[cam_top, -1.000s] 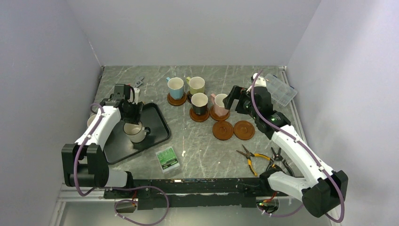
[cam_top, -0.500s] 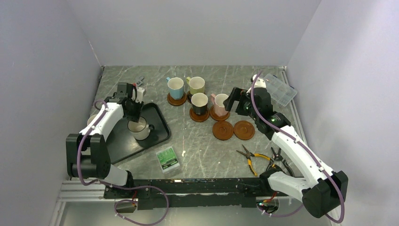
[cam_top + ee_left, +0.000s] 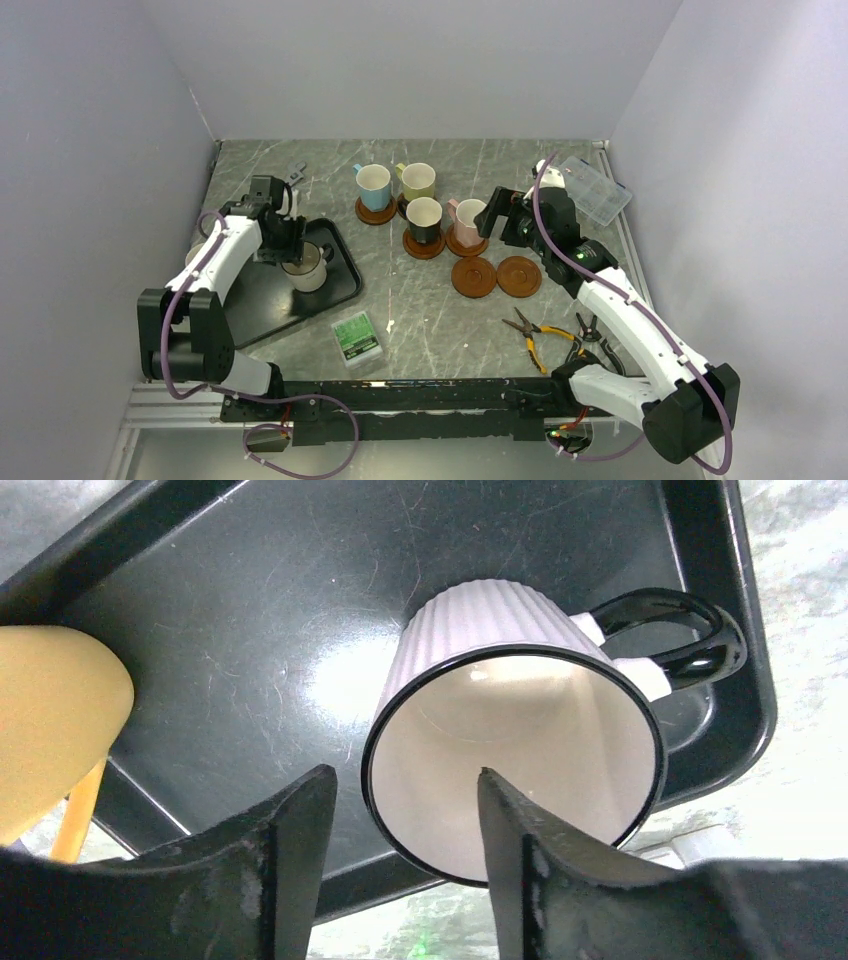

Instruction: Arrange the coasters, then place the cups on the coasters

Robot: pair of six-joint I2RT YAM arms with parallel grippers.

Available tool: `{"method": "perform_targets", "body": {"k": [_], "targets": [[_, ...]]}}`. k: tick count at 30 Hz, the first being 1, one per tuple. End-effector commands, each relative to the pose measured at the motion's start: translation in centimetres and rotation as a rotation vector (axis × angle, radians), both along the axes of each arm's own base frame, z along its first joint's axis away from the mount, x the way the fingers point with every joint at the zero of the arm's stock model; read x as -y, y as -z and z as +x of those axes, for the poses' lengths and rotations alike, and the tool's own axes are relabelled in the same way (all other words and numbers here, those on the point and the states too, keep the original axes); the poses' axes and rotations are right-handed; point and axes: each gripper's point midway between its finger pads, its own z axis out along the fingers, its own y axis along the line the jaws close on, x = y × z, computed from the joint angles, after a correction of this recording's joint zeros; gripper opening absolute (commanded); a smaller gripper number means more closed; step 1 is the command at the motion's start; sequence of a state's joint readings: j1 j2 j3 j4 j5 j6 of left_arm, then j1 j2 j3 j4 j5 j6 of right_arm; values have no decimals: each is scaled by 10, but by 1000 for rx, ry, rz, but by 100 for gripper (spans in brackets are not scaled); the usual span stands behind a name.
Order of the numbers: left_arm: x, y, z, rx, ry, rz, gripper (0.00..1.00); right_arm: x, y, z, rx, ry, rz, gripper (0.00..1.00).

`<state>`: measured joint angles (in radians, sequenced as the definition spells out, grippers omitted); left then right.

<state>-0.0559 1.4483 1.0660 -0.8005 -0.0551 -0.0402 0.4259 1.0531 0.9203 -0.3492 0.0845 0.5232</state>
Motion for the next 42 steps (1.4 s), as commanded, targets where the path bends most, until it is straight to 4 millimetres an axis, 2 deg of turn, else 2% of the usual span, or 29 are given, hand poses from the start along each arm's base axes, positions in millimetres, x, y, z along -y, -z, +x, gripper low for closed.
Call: {"method": "perform_targets", "body": {"k": [1,4,7,11,13,19,22,24,27,29,32,34,37,42], "targets": [[1,-17,11,78,-6,1,62,-6,-6,3,23,-26,23,100],[3,-19,28,102,96,13,62,-8,-6,3,22,-36,33,100],[18,-15,43,146,192,-39,60,-7,-6,2,19,-30,29,100],[20,-16,51,178,249,-28,58,-4,-8,1,23,-24,20,100],[23,-17,52,187,262,-36,52,-3,-8,0,27,-21,18,100],[28,-23,37,169,227,2,21,-2,-9,-2,24,-22,18,100],[17,-23,19,114,72,34,11,0,-10,-3,24,-16,15,100],[15,-19,1,62,-58,15,9,-1,-9,-4,22,-19,18,100],[25,-14,-22,16,-153,-64,19,-3,-7,-4,12,-25,25,100],[37,-15,-29,21,-160,-141,35,-5,-5,-4,5,-30,32,100],[40,-25,-26,76,-114,-159,55,-6,-5,-4,1,-33,36,100],[33,-31,-17,122,-70,-111,62,-6,-5,-4,0,-33,36,100],[33,-37,-2,137,33,-79,66,-6,-5,-5,1,-34,41,100],[38,-24,18,98,131,-66,61,-6,-5,-7,-4,-33,41,100]]}}
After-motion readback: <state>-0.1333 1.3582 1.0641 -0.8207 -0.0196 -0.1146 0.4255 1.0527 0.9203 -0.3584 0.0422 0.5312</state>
